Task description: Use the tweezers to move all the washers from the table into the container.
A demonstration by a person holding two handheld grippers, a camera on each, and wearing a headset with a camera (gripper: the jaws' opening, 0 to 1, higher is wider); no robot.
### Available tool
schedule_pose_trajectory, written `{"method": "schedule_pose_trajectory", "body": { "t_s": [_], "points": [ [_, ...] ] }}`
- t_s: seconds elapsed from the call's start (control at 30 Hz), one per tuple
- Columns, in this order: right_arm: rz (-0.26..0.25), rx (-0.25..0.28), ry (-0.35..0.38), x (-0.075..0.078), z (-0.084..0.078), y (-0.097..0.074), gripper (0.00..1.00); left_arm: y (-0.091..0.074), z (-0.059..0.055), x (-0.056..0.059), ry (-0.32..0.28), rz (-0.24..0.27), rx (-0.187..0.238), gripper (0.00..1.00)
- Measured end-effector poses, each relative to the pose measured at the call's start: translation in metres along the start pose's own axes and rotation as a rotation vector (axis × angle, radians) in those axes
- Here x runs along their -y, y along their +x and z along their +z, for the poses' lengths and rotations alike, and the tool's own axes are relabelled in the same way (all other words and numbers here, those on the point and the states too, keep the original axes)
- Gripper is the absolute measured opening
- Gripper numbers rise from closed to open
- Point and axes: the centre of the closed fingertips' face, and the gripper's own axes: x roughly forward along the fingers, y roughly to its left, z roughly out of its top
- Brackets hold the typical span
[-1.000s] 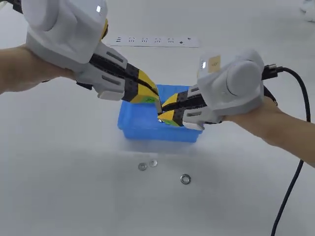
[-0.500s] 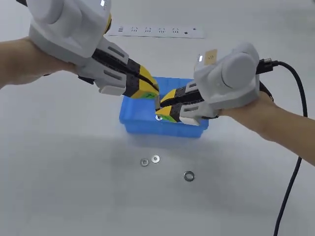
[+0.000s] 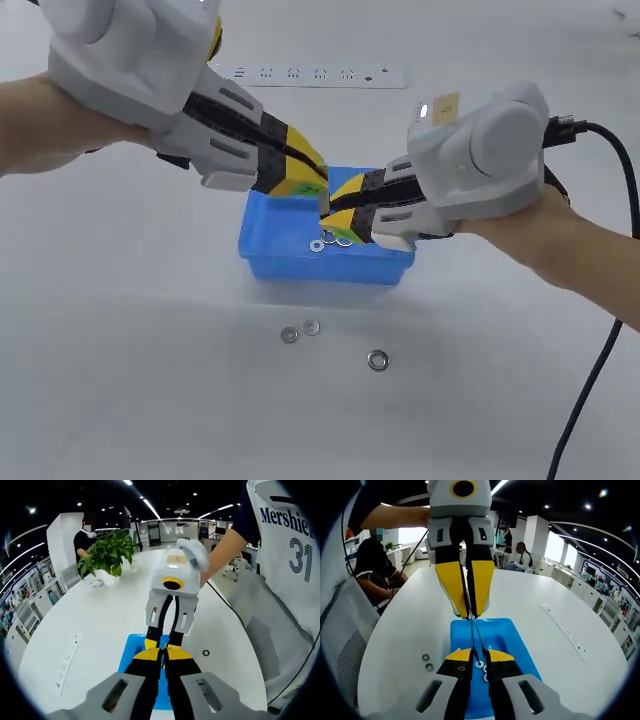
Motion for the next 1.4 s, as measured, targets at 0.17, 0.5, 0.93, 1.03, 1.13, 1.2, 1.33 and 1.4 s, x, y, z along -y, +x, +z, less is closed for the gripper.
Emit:
{"method": "schedule_pose_trajectory", "body": {
  "t_s": [0.17,0.5,0.93,1.03,1.13,1.2,1.33,1.4],
  "points": [
    [-0.017,0.032,0.014,-0.004,0.008,-0.017,0.11,-0.003,0.020,0.011,0.010,0.005,0.032,0.06],
    [-0.021,0.085,-0.003,-0.027,0.026,-0.042,0.13,-0.010,0.044,0.032,0.025,0.016,0.076,0.06],
    [-0.012,0.127,0.061,-0.055,0.029,-0.059,0.14,-0.004,0.054,0.058,0.017,0.021,0.124,0.06],
    [-0.002,0.123,0.074,-0.063,0.024,-0.061,0.13,-0.001,0.053,0.063,0.009,0.013,0.127,0.06],
    [0.006,0.119,0.080,-0.069,0.021,-0.063,0.12,0.002,0.052,0.070,-0.001,0.002,0.134,0.06],
    [0.013,0.113,0.082,-0.074,0.019,-0.063,0.12,0.004,0.052,0.075,-0.004,-0.004,0.135,0.06],
    [0.023,0.096,0.078,-0.085,0.011,-0.063,0.11,0.009,0.048,0.086,-0.015,-0.021,0.135,0.06],
    [0.030,0.086,0.078,-0.089,0.006,-0.063,0.11,0.012,0.045,0.091,-0.025,-0.032,0.134,0.06]
  ]
}}
